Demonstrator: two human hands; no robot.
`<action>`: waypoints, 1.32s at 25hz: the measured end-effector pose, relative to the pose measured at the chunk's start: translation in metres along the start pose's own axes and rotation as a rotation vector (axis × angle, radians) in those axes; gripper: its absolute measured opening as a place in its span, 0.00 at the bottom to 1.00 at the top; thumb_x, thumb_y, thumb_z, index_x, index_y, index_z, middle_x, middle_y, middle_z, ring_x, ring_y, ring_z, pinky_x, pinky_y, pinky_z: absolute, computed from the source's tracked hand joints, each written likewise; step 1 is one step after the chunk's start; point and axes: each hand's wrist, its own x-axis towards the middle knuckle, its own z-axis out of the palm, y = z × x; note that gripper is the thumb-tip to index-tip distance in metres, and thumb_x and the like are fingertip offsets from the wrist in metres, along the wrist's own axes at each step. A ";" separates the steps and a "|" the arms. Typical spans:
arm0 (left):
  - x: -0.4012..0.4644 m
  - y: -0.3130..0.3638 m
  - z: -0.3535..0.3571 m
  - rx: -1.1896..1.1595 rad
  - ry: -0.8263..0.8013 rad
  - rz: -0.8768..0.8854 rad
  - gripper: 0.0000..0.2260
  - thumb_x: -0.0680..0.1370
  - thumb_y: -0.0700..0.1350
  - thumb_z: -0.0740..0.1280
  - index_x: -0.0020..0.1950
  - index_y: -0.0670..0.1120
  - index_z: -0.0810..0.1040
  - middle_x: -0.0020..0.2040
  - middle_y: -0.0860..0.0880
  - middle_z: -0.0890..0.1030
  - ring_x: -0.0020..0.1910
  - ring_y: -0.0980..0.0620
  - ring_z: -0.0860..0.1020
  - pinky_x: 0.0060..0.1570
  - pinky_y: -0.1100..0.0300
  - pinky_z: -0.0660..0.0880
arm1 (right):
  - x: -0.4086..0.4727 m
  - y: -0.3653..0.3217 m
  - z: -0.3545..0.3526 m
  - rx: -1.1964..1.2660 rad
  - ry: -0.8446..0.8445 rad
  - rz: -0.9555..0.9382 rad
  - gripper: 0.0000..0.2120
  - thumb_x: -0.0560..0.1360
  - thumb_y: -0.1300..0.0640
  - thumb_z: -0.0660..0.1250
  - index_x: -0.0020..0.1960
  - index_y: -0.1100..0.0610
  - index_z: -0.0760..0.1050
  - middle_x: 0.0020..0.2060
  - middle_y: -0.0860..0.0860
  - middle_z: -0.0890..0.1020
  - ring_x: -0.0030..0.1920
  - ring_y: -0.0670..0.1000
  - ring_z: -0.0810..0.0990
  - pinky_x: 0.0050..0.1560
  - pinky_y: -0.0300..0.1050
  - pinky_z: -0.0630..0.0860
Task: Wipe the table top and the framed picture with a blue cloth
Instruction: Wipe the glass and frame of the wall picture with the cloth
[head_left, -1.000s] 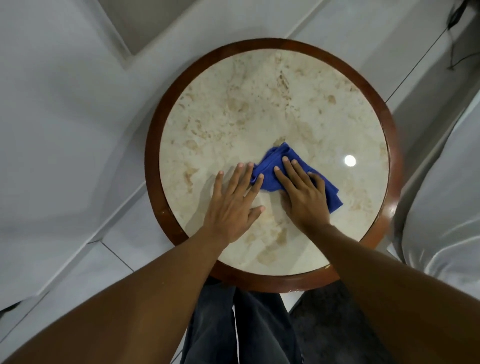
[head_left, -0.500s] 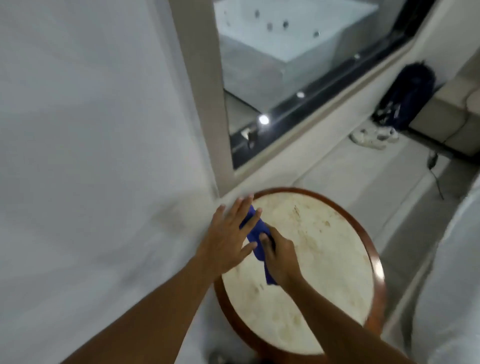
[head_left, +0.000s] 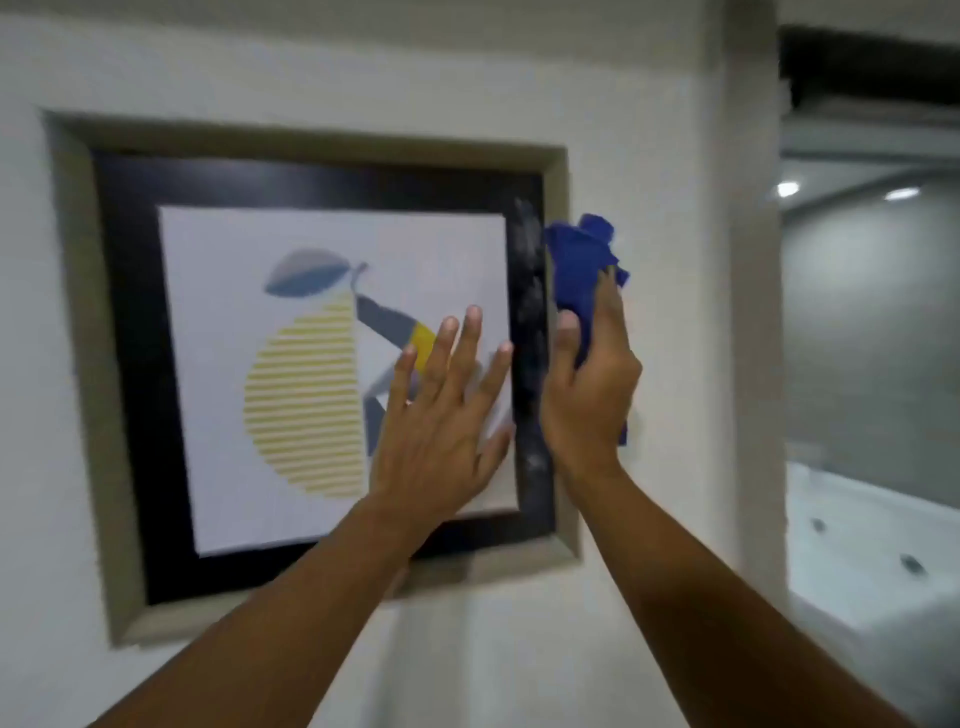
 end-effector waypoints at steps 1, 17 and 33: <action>0.011 -0.030 -0.007 0.055 -0.022 -0.045 0.33 0.82 0.61 0.55 0.84 0.49 0.53 0.85 0.41 0.49 0.84 0.41 0.48 0.79 0.40 0.49 | 0.024 -0.019 0.030 -0.108 -0.061 -0.111 0.24 0.84 0.52 0.56 0.77 0.58 0.62 0.75 0.56 0.68 0.75 0.55 0.67 0.68 0.53 0.68; -0.024 -0.081 0.010 0.198 -0.040 -0.095 0.38 0.77 0.69 0.55 0.83 0.50 0.57 0.85 0.42 0.51 0.84 0.41 0.50 0.80 0.40 0.46 | -0.107 0.059 0.024 -0.501 -0.411 -0.137 0.35 0.82 0.41 0.46 0.78 0.65 0.56 0.79 0.58 0.57 0.77 0.61 0.60 0.74 0.49 0.55; -0.029 -0.082 0.014 0.182 -0.027 -0.076 0.39 0.77 0.70 0.54 0.83 0.49 0.58 0.84 0.41 0.52 0.83 0.39 0.52 0.78 0.36 0.52 | -0.120 0.067 0.023 -0.566 -0.394 -0.111 0.41 0.78 0.35 0.52 0.80 0.62 0.51 0.80 0.56 0.55 0.78 0.57 0.56 0.76 0.48 0.52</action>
